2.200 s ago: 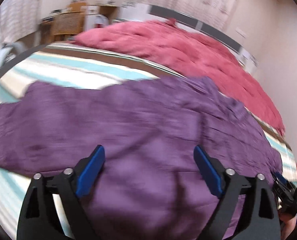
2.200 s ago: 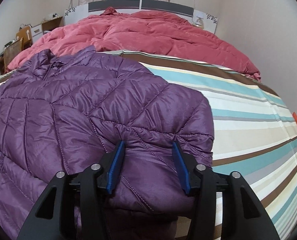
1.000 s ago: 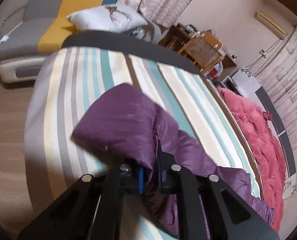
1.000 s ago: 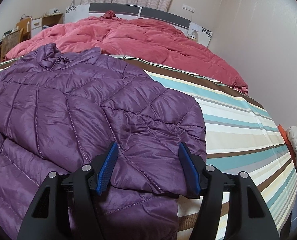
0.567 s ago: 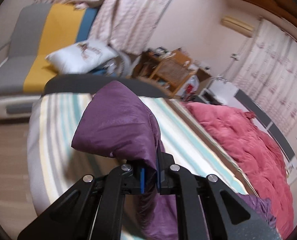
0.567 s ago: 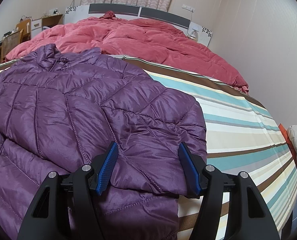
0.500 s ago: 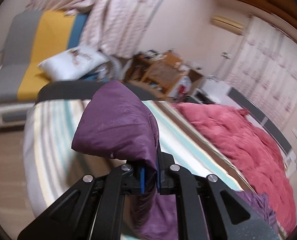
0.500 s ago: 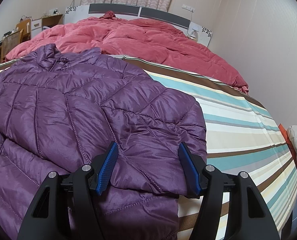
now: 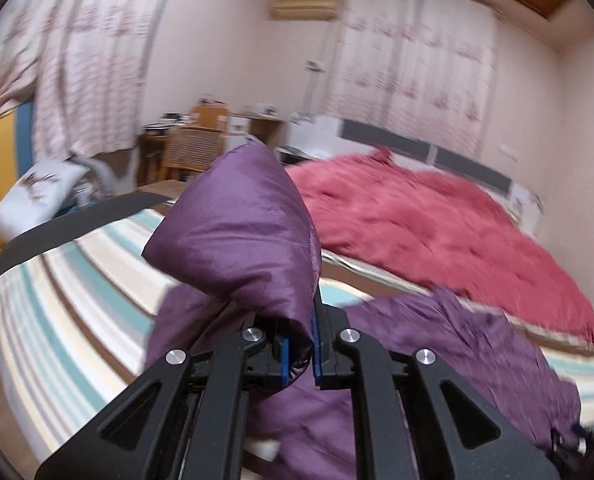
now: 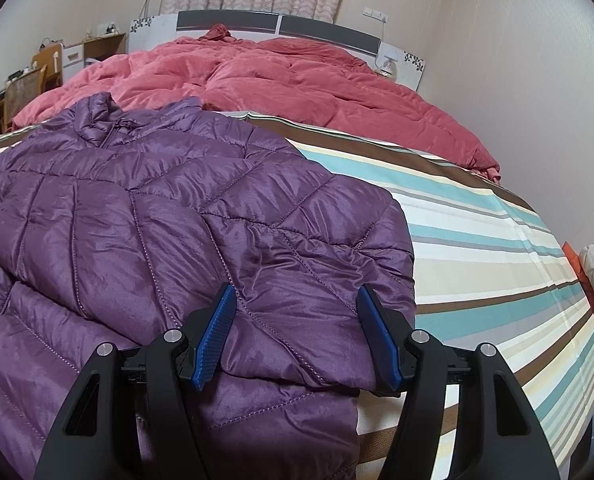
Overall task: Fold large clothes
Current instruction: 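Lay the held sleeve across the jacket body with the left tool, release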
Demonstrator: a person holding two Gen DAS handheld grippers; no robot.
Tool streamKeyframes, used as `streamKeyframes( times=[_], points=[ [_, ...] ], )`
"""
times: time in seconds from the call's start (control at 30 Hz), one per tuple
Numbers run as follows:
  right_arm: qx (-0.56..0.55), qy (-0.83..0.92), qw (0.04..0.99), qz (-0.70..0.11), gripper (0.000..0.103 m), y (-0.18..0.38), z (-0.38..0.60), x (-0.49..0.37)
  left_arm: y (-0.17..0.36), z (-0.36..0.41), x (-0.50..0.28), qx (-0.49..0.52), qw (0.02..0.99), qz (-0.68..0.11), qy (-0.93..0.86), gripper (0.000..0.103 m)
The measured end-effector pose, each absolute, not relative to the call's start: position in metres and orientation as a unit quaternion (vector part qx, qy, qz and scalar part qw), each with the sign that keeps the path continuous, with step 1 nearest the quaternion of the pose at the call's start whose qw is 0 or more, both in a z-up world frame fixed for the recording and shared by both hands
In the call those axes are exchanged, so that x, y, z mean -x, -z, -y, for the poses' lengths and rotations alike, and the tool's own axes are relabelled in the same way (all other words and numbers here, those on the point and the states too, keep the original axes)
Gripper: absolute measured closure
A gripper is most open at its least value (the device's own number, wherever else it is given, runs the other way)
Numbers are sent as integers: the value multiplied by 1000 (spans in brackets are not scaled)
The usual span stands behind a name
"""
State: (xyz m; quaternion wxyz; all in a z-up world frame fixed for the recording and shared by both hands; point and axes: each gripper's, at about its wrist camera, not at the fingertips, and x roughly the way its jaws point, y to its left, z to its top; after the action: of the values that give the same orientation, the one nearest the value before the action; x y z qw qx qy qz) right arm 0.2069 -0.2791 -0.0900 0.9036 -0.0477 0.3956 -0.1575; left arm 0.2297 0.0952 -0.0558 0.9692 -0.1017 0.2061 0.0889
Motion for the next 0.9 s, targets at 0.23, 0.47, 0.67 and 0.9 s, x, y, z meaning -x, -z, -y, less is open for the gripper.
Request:
streamKeyframes(
  times=[0.23,0.47,0.67,0.9],
  points=[
    [39,154,905,-395,40,91,282,-207,63,-17,-241,44,968,-247,-24,96],
    [26,152,906,-395,38,91,286,-207,68,43,-241,-13,963,-267,20,96],
    [25,152,906,-394,38,92,286,-206,72,71,-238,-34,959,-279,41,96],
    [20,151,906,-394,38,92,286,-207,78,109,-236,-95,951,-284,79,96]
  ],
)
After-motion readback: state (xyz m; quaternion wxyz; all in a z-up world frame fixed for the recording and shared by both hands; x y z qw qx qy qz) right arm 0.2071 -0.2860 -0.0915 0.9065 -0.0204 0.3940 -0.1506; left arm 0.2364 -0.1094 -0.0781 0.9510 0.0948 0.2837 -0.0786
